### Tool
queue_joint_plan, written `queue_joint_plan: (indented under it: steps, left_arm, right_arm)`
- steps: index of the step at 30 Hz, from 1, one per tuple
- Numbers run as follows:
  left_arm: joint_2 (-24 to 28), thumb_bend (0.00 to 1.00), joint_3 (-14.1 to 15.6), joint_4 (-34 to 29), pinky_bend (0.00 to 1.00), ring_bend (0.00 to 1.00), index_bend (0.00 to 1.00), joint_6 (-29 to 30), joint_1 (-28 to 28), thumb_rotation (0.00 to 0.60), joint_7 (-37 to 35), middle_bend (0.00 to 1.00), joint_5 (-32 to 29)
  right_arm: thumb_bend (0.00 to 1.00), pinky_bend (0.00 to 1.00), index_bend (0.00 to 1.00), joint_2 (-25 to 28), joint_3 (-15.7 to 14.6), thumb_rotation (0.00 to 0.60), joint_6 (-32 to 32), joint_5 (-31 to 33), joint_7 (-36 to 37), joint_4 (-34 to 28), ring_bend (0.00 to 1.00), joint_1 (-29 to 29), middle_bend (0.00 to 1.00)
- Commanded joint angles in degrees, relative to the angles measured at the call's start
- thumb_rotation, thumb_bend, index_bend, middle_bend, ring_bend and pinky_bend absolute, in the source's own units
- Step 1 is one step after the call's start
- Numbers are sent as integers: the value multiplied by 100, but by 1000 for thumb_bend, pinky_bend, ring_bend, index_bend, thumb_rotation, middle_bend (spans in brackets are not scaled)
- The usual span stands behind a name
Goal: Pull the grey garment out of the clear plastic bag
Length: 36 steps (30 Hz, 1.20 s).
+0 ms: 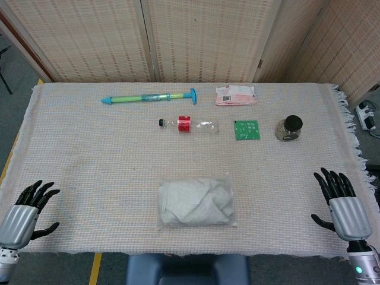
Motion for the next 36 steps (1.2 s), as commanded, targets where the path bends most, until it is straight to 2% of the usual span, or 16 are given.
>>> queue_joint_plan:
  steps: [1, 5, 8, 11, 14, 16, 17, 19, 20, 22, 27, 36]
  left_arm:
    - [-1, 189, 11, -9, 152, 31, 239, 28, 17, 600, 3, 161, 23]
    - [16, 189, 86, -48, 158, 31, 239, -4, 4, 600, -114, 162, 129]
    - [3, 189, 208, -107, 212, 47, 240, -59, -31, 600, -354, 172, 306]
    - [-65, 189, 369, -201, 380, 139, 256, -223, -105, 600, -566, 227, 504]
    - [-296, 189, 515, -70, 548, 277, 287, -387, -235, 600, -757, 347, 800]
    - [-600, 190, 584, 133, 657, 413, 312, -407, -302, 600, -880, 482, 1018]
    - [-755, 190, 600, 234, 739, 513, 330, -388, -327, 600, -903, 578, 1119]
    - [-1074, 192, 636, 404, 944, 782, 380, -375, -372, 600, -896, 829, 1298]
    - [-1291, 196, 651, 494, 990, 874, 403, -354, -408, 600, -918, 910, 1413]
    - [-1622, 205, 695, 660, 1000, 990, 460, -455, -509, 600, -850, 998, 1583]
    - [-2297, 209, 724, 893, 1000, 1000, 532, -768, -784, 600, -824, 1000, 1773]
    - [-3253, 261, 439, 1228, 1000, 1000, 464, -1212, -1179, 600, -645, 1000, 1524]
  right_arm:
    - [61, 0, 0, 6, 1, 600, 13, -12, 19, -4, 0, -1, 0]
    - [62, 0, 0, 34, -3, 600, 52, -40, 95, 14, 0, -17, 0]
    - [61, 0, 0, 55, -19, 600, 61, -72, 126, 17, 0, -21, 0]
    - [62, 0, 0, 66, -52, 600, 62, -123, 74, 31, 0, -28, 0]
    - [62, 0, 0, 60, -79, 600, 83, -128, 8, 25, 0, -62, 0]
    - [61, 0, 0, 42, -69, 600, 111, -106, -54, 22, 0, -81, 0]
    - [61, 0, 0, 28, -61, 600, 114, -93, -87, 21, 0, -84, 0]
    - [63, 0, 0, -14, -37, 600, 106, -52, -160, 24, 0, -80, 0]
    - [62, 0, 0, -45, -21, 600, 86, -16, -213, 30, 0, -72, 0]
    - [62, 0, 0, -99, -1, 600, 36, 38, -299, 47, 0, -52, 0]
    - [61, 0, 0, -180, 49, 600, -49, 158, -428, 72, 0, -14, 0]
    - [62, 0, 0, -202, 115, 600, -210, 390, -537, 67, 0, 39, 0]
